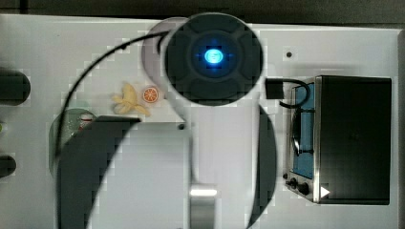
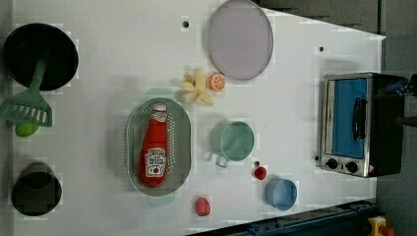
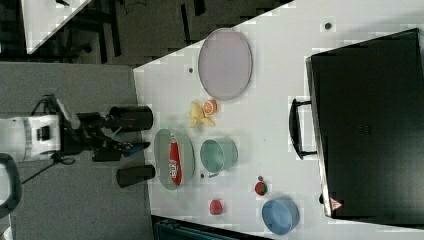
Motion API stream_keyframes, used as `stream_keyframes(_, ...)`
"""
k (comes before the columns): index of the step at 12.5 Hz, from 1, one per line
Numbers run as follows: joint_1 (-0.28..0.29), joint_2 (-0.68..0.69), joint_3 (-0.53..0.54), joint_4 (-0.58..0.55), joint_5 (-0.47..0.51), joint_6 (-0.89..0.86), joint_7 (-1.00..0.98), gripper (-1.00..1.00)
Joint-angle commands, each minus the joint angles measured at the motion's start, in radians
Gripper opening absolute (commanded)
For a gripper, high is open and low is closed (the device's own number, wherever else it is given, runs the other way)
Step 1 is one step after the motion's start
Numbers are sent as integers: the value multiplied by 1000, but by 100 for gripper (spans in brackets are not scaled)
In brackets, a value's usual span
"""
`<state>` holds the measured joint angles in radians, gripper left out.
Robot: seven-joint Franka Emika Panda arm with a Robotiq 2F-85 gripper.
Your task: Pick ketchup from strainer and place it on the table
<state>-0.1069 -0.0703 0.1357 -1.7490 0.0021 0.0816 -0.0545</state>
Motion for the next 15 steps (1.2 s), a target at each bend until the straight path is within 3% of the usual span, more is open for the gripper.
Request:
stream_keyframes(1, 34, 33, 150, 11, 17, 1, 16, 100)
stream_keyframes(9, 83, 181, 531, -15, 11, 70, 24, 100)
stream_keyframes(15, 126, 297, 615, -220, -31, 396, 169, 100)
